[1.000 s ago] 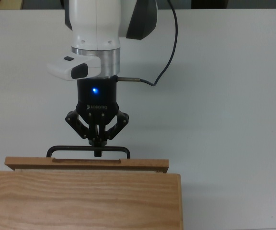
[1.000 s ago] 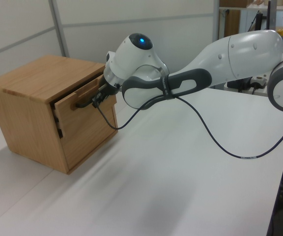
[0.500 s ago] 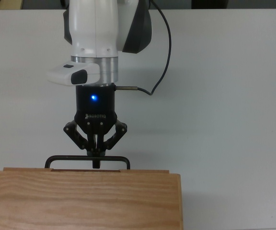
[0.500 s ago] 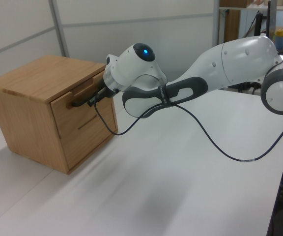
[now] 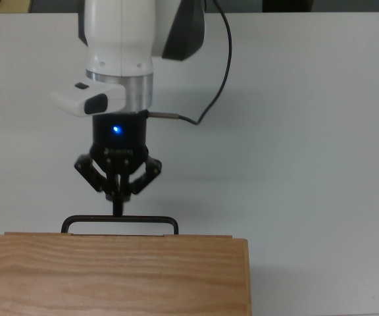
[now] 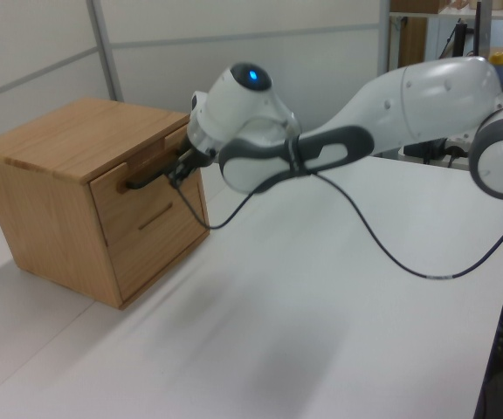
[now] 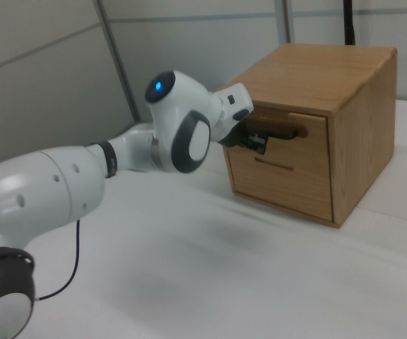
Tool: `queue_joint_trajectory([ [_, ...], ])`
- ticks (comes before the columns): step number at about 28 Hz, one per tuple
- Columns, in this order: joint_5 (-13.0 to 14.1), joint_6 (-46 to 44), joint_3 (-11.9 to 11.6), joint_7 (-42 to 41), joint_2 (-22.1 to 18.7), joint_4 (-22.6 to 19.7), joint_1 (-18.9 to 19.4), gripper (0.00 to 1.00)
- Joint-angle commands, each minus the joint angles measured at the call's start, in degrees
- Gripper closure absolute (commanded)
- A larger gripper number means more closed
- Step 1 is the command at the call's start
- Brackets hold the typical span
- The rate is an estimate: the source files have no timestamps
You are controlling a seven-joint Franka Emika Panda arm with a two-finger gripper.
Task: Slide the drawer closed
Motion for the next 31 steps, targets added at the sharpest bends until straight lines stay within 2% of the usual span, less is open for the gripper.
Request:
queue_joint_trajectory([
  [1,1.3,-12.8,1.0,0.8,-5.8,-1.8,-0.6,1.0],
  [2,2.2,-17.5,1.1,0.6,-6.9,-1.8,-0.8,1.0],
  [7,5.8,-26.7,1.0,-1.6,-10.4,-1.8,-0.9,1.0],
  [8,7.6,-29.9,1.0,-2.4,-11.7,-1.8,-0.9,1.0],
  [11,9.4,-33.6,0.9,-2.7,-13.5,-1.9,-1.0,1.0],
  [18,12.7,-41.7,0.8,-2.9,-17.5,-2.0,-1.9,1.0],
  [20,13.2,-44.9,0.8,-3.0,-18.9,-2.8,-2.0,1.0],
  [26,14.1,-46.6,0.6,-2.9,-20.2,-4.0,-2.1,1.0],
  [29,14.5,-46.7,0.6,-2.9,-20.6,-4.1,-2.9,0.9],
  [30,14.7,-46.7,0.6,-2.9,-20.6,-4.1,-3.2,0.83],
  [31,15.3,-46.7,0.6,-3.1,-20.7,-4.2,-3.7,0.55],
])
